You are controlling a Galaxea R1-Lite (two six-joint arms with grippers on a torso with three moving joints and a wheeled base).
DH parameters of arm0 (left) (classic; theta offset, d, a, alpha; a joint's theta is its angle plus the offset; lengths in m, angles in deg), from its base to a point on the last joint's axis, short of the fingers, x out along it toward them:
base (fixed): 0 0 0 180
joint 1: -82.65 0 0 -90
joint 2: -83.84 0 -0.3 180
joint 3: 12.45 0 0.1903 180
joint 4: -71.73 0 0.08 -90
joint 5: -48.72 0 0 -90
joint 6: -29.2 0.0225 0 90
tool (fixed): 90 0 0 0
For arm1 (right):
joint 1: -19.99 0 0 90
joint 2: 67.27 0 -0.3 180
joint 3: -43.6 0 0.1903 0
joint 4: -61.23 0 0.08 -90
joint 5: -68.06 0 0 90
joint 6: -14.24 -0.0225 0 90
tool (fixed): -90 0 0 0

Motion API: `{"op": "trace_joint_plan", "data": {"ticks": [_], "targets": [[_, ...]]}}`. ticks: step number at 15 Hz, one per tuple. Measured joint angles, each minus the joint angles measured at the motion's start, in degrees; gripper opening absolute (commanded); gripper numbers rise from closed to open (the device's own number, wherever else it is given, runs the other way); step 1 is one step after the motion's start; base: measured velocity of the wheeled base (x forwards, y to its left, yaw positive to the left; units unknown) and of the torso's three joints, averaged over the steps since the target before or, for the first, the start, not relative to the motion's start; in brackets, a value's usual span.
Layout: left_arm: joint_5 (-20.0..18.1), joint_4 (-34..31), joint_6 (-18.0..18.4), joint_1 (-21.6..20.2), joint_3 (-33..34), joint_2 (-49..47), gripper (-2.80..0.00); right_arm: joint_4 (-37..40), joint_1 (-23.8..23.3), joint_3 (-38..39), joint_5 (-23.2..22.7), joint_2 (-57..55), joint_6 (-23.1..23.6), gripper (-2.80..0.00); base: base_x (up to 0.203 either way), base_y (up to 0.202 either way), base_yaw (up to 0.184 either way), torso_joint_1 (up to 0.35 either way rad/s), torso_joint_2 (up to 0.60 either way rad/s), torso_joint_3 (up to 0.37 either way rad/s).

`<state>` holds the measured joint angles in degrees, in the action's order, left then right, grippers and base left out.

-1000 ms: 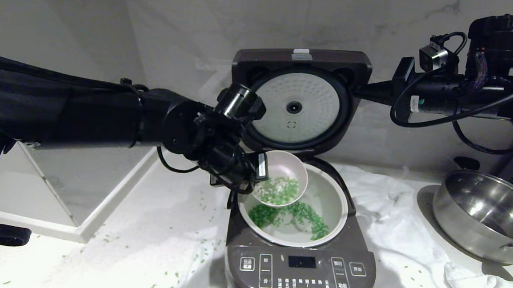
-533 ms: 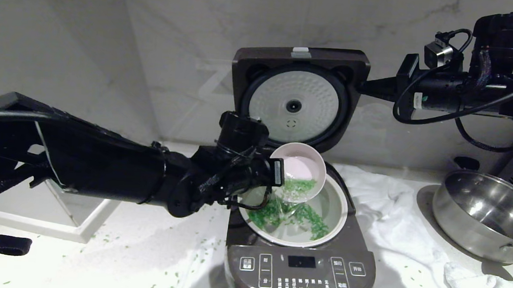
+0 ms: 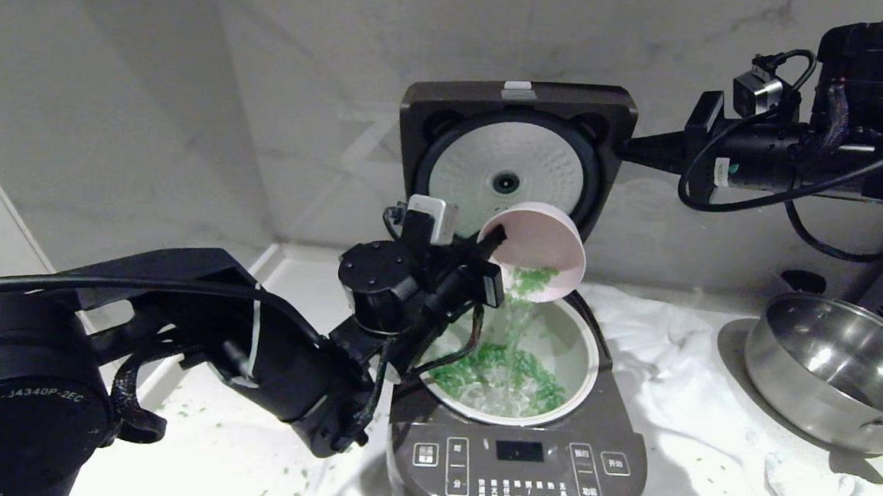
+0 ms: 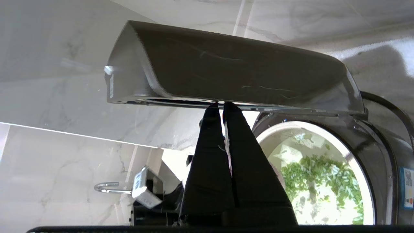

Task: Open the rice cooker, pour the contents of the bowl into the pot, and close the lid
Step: Pour the water from the bowl into the rice cooker

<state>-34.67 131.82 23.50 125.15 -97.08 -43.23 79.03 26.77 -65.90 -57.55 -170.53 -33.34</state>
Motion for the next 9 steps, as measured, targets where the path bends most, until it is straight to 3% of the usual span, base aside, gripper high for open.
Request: {"op": "trace_joint_plan", "data": {"ticks": [3, 9], "targets": [[0.10, 3.63, 3.84, 0.41, -1.22, -1.74, -2.80, -0.88, 0.00, 0.00, -0.02, 0.02, -0.36, -2.80, 0.000, 0.000, 0.000, 0.000, 0.00, 0.000], [0.12, 3.70, 4.36, 0.48, -1.33, -3.50, -2.80, -0.97, 0.11, 0.09, -0.02, 0.13, -0.44, -2.80, 0.000, 0.000, 0.000, 0.000, 0.00, 0.000]]}}
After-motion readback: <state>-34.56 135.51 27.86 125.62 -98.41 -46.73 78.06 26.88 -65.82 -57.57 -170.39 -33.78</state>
